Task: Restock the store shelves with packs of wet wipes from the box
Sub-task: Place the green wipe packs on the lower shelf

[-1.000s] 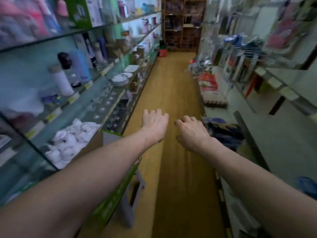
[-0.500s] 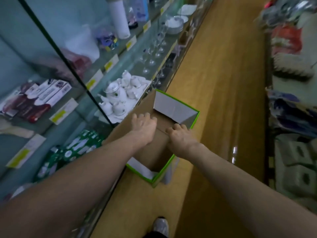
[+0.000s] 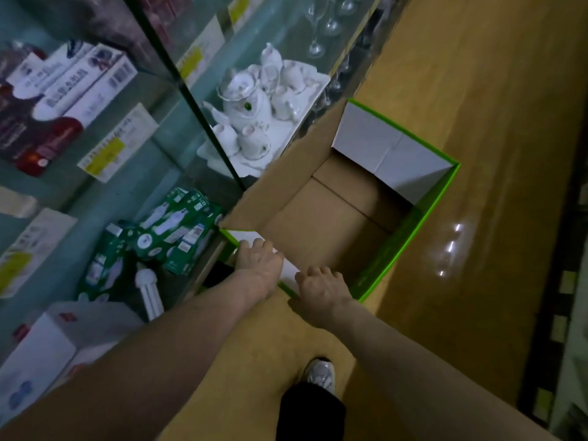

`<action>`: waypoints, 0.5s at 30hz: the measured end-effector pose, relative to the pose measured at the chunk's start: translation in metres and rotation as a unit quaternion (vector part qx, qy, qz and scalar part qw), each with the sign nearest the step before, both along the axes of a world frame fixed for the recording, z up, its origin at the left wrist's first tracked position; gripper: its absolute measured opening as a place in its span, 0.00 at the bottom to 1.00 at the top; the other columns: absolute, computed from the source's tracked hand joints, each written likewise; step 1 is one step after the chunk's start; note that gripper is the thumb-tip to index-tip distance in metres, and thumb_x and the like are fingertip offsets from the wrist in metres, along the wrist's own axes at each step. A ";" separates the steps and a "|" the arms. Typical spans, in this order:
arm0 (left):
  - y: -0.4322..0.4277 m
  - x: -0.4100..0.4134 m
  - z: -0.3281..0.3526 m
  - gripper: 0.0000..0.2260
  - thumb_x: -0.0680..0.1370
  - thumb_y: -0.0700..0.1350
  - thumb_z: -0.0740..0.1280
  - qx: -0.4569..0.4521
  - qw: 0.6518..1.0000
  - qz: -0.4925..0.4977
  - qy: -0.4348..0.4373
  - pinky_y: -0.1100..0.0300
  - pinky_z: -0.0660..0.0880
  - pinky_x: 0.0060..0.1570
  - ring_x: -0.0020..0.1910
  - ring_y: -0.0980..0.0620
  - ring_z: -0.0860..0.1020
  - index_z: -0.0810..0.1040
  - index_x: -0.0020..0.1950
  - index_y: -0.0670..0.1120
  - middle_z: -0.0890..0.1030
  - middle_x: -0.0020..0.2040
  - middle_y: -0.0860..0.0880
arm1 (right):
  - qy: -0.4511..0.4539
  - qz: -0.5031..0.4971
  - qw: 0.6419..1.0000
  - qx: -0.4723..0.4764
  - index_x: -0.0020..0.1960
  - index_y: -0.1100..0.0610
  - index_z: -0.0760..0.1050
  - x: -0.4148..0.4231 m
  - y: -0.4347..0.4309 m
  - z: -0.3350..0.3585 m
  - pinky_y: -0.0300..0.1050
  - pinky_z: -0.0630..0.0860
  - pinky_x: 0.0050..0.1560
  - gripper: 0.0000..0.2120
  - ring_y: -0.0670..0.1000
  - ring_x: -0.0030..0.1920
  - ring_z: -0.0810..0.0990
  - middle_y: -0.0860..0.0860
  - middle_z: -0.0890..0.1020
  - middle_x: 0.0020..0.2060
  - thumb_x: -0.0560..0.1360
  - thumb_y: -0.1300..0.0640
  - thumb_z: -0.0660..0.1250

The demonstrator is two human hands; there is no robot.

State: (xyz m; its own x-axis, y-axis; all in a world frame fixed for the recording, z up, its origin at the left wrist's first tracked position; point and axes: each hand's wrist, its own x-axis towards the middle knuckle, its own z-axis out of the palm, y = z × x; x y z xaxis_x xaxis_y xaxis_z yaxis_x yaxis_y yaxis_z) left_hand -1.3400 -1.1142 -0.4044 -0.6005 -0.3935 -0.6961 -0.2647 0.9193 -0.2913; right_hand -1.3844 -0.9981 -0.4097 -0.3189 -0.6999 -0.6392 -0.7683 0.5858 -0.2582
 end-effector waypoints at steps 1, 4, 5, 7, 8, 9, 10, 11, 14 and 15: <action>-0.002 0.002 -0.007 0.20 0.79 0.45 0.63 -0.001 1.000 -0.006 -0.007 0.48 0.60 0.66 0.69 0.44 0.63 0.66 0.71 0.49 0.65 0.69 0.44 | -0.006 0.004 1.000 0.005 0.69 0.56 0.66 0.004 -0.002 -0.006 0.53 0.67 0.62 0.23 0.58 0.63 0.69 0.57 0.70 0.64 0.79 0.44 0.59; -0.005 0.005 -0.021 0.20 0.78 0.46 0.65 -0.008 1.000 -0.022 -0.008 0.49 0.60 0.66 0.68 0.44 0.63 0.67 0.70 0.50 0.65 0.68 0.44 | -0.017 0.005 1.000 0.018 0.69 0.57 0.65 0.013 -0.006 -0.020 0.53 0.67 0.63 0.22 0.58 0.64 0.69 0.57 0.71 0.64 0.79 0.48 0.61; -0.006 0.005 -0.025 0.20 0.77 0.46 0.65 -0.011 1.000 -0.025 -0.004 0.48 0.60 0.66 0.68 0.45 0.63 0.68 0.69 0.50 0.65 0.68 0.45 | -0.018 0.002 1.000 0.023 0.70 0.57 0.65 0.015 -0.007 -0.024 0.53 0.67 0.63 0.21 0.58 0.64 0.70 0.57 0.71 0.64 0.79 0.52 0.61; -0.005 0.003 -0.030 0.19 0.78 0.47 0.64 -0.017 0.999 -0.029 -0.002 0.48 0.59 0.67 0.68 0.45 0.64 0.69 0.69 0.50 0.66 0.68 0.45 | -0.019 -0.004 0.999 0.030 0.70 0.57 0.63 0.016 -0.006 -0.030 0.53 0.69 0.61 0.21 0.59 0.63 0.72 0.58 0.72 0.63 0.78 0.58 0.61; -0.005 0.002 -0.031 0.18 0.79 0.47 0.63 -0.019 0.999 -0.032 -0.006 0.47 0.59 0.67 0.68 0.44 0.64 0.69 0.69 0.49 0.66 0.68 0.44 | -0.023 -0.007 0.999 0.030 0.70 0.57 0.63 0.015 -0.005 -0.032 0.53 0.70 0.60 0.21 0.58 0.62 0.73 0.58 0.73 0.62 0.78 0.60 0.61; -0.004 0.001 -0.032 0.18 0.79 0.46 0.62 -0.020 0.999 -0.036 -0.012 0.47 0.58 0.68 0.68 0.44 0.64 0.70 0.69 0.49 0.66 0.68 0.44 | -0.026 -0.010 0.999 0.027 0.70 0.57 0.63 0.014 -0.003 -0.032 0.51 0.72 0.58 0.21 0.58 0.60 0.74 0.57 0.74 0.61 0.78 0.62 0.60; -0.002 0.000 -0.032 0.18 0.79 0.46 0.62 -0.020 0.999 -0.041 -0.017 0.46 0.58 0.68 0.68 0.44 0.64 0.70 0.69 0.49 0.66 0.68 0.44 | -0.026 -0.008 0.999 0.026 0.71 0.58 0.62 0.014 -0.002 -0.031 0.49 0.73 0.55 0.21 0.57 0.59 0.75 0.57 0.75 0.61 0.79 0.62 0.59; -0.001 -0.001 -0.031 0.18 0.79 0.45 0.62 -0.020 0.999 -0.046 -0.021 0.46 0.58 0.68 0.68 0.44 0.64 0.70 0.69 0.48 0.66 0.68 0.44 | -0.022 -0.003 0.999 0.025 0.71 0.58 0.62 0.014 0.001 -0.029 0.47 0.74 0.53 0.21 0.56 0.59 0.76 0.57 0.75 0.61 0.79 0.63 0.59; 0.002 -0.007 -0.021 0.18 0.77 0.43 0.65 -0.012 0.997 -0.069 -0.020 0.46 0.58 0.68 0.67 0.45 0.66 0.72 0.67 0.48 0.68 0.66 0.46 | -0.010 0.004 0.999 0.034 0.71 0.58 0.62 0.008 0.010 -0.020 0.46 0.73 0.48 0.20 0.56 0.58 0.77 0.56 0.76 0.60 0.79 0.63 0.58; 0.005 -0.011 -0.015 0.18 0.77 0.42 0.66 -0.004 0.997 -0.078 -0.016 0.47 0.58 0.68 0.67 0.46 0.66 0.72 0.66 0.48 0.69 0.65 0.46 | -0.008 0.002 0.999 0.040 0.71 0.58 0.62 0.002 0.014 -0.016 0.45 0.73 0.47 0.20 0.56 0.57 0.78 0.56 0.77 0.59 0.79 0.63 0.58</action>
State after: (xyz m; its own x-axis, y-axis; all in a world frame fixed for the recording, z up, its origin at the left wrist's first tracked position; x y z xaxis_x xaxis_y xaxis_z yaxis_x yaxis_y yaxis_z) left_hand -1.3511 -1.1097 -0.4194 -0.6328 -0.3023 -0.7128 -0.1088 0.9462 -0.3048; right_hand -1.3819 -0.9843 -0.4252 -0.3054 -0.6473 -0.6983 -0.7661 0.6026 -0.2236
